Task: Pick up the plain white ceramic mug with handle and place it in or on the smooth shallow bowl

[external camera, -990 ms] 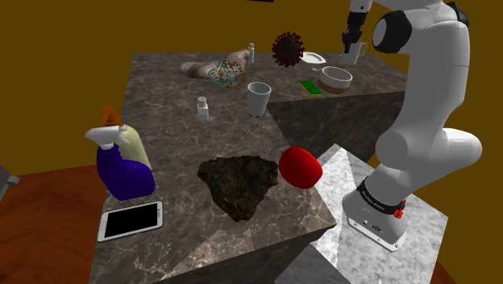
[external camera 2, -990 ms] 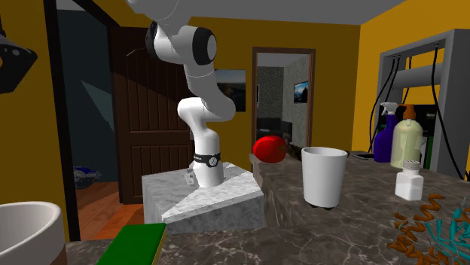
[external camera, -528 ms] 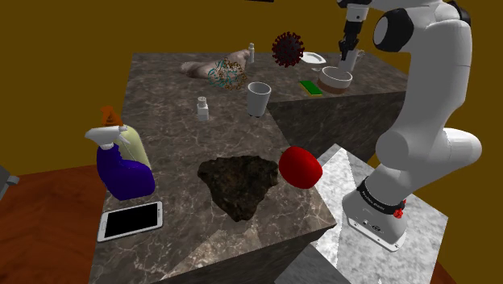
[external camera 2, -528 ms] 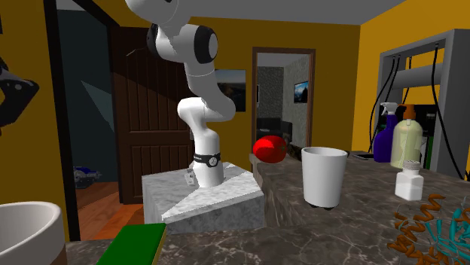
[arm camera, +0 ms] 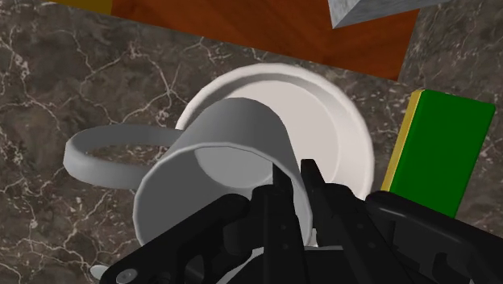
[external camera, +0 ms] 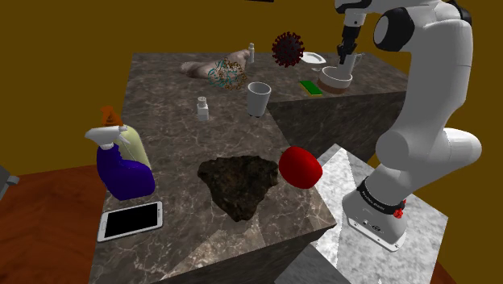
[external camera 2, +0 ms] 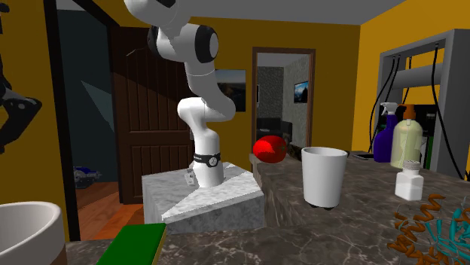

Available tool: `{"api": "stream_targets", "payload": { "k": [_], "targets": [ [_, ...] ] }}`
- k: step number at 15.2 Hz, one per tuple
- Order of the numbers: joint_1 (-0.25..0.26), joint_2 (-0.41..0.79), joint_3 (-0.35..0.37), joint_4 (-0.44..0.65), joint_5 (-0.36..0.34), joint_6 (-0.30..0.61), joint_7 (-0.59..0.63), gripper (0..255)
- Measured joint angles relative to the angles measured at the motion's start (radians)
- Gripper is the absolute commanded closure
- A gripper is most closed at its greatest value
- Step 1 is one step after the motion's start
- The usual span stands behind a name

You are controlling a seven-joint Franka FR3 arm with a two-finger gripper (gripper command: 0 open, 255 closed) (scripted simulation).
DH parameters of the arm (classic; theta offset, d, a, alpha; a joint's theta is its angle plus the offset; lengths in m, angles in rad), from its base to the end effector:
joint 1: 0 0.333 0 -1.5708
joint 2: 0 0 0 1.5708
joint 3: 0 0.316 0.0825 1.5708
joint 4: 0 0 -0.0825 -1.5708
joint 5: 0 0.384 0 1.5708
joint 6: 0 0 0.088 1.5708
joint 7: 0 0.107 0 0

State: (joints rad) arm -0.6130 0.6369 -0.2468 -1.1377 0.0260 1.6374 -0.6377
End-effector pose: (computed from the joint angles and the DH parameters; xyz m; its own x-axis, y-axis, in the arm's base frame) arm 0.5062 -0.5097 0.4321 0.9681 -0.1857 -0.1684 -0.1842 -0.9826 0.0245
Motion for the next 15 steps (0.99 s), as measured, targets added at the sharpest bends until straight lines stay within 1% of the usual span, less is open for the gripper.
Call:
{"api": "stream_targets", "payload": {
  "k": [2, 3, 9, 11, 13, 14, 15],
  "targets": [
    [0.000, 0.000, 0.000, 0.000, 0.000, 0.000, 0.000, 255],
    [0.000, 0.000, 0.000, 0.000, 0.000, 0.000, 0.000, 0],
    [0.000, 0.000, 0.000, 0.000, 0.000, 0.001, 0.000, 0],
    [-0.003, 0.008, 0.000, 0.050, 0.001, -0.041, -0.001, 0],
    [-0.013, 0.048, 0.003, 0.182, 0.007, -0.131, 0.000, 0],
    [-0.017, 0.061, 0.003, 0.218, 0.009, -0.155, -0.002, 0],
    [-0.018, 0.061, 0.003, 0.225, 0.009, -0.161, -0.002, 0]
  ]
}}
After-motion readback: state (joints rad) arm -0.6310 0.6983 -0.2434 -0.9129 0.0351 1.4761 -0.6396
